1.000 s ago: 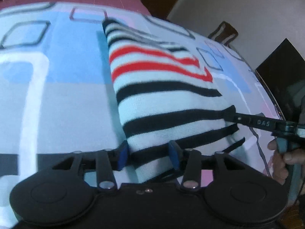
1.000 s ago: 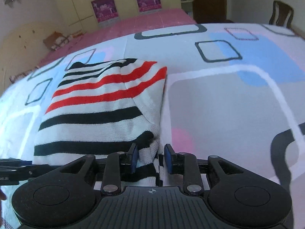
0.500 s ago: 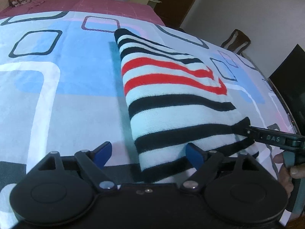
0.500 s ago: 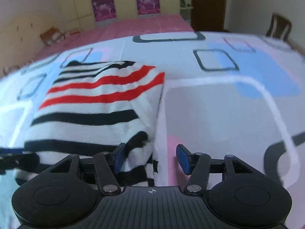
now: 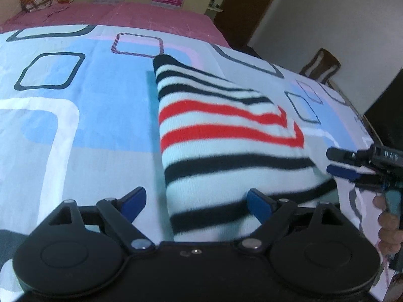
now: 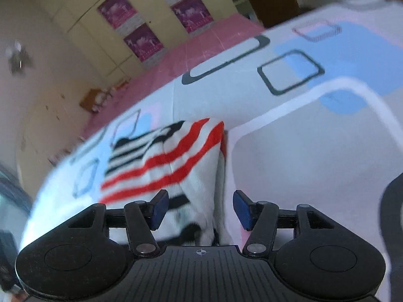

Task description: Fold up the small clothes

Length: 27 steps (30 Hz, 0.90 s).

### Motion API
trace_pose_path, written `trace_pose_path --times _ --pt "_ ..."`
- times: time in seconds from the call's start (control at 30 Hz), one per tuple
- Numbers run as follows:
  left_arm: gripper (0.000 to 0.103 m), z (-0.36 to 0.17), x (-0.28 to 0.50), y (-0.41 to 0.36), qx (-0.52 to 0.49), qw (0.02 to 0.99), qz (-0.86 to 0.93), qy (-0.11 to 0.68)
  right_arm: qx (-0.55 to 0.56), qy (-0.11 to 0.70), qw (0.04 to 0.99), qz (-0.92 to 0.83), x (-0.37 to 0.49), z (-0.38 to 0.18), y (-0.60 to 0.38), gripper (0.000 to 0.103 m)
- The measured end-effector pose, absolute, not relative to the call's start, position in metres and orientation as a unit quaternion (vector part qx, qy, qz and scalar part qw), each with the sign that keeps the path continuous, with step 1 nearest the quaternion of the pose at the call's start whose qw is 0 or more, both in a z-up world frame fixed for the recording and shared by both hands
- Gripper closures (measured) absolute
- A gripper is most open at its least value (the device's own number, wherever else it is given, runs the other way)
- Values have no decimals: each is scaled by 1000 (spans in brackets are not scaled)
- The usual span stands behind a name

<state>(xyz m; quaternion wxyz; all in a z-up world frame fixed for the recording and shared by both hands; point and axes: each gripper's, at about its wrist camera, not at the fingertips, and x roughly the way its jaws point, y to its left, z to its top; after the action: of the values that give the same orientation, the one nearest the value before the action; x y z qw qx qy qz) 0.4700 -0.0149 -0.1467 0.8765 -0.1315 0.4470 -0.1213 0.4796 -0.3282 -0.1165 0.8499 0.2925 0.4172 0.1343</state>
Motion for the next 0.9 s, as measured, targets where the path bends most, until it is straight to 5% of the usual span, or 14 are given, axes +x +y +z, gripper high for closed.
trace_pose_path --times 0.3,0.77,0.9 --pt "26 -156 500 0 -216 846 -144 466 396 459 777 171 513 -157 -361 46" --pt "14 -165 521 0 -235 832 -141 482 358 478 766 239 548 -168 -358 46" --pt "15 -169 522 2 -237 831 -149 480 349 487 757 260 555 -171 -356 37"
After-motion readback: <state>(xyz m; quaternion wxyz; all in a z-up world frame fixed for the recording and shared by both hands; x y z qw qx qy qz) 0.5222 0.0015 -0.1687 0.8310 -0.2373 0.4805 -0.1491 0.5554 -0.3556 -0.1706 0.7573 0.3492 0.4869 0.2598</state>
